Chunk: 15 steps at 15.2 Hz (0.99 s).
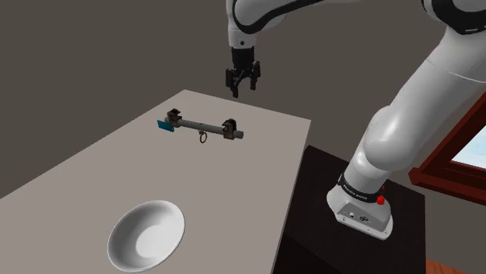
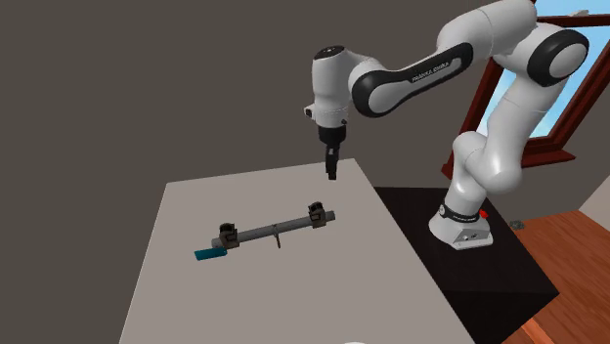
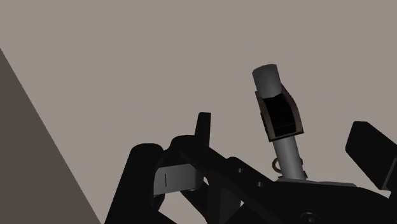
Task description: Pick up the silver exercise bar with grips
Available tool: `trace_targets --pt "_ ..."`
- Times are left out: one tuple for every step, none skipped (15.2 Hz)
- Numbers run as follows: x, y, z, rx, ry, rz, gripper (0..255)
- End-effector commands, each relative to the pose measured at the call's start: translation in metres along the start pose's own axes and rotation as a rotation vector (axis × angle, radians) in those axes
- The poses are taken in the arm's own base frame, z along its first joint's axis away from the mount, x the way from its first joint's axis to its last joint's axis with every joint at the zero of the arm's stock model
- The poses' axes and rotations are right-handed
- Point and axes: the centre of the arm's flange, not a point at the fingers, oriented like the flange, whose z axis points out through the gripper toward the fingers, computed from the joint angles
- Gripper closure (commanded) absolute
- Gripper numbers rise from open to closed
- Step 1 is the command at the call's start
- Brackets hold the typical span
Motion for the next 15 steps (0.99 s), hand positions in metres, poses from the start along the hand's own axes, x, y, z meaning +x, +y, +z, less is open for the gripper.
trace_targets --pt "0.025 -0.011 0.014 -0.012 -0.021 -0.003 0" --pt "0.037 -0.017 0.021 -0.018 -0.031 -0.005 0" --pt "0.048 -0.023 0.029 -0.025 -0.041 -0.007 0" --pt "0.06 -0.029 0.036 -0.031 -0.051 -0.009 0" --pt "0.071 -0.036 0.043 -0.037 -0.061 -0.01 0" --pt "0.082 -0.042 0.051 -0.043 -0.071 -0.012 0" --pt "0.093 -0.048 0.059 -0.049 -0.08 -0.014 0" --pt "0.104 -0.053 0.067 -0.055 -0.09 -0.016 0" --pt "0.115 -0.059 0.075 -0.062 -0.1 -0.017 0" --pt "0.126 -0.065 0.083 -0.068 -0.11 -0.019 0" --pt "0.137 -0.071 0.091 -0.074 -0.12 -0.021 0" --pt "0.147 -0.077 0.1 -0.08 -0.13 -0.023 0" --pt "0.158 -0.083 0.108 -0.086 -0.14 -0.024 0" --pt "0.168 -0.088 0.117 -0.092 -0.15 -0.026 0" --pt "0.178 -0.094 0.126 -0.098 -0.16 -0.028 0"
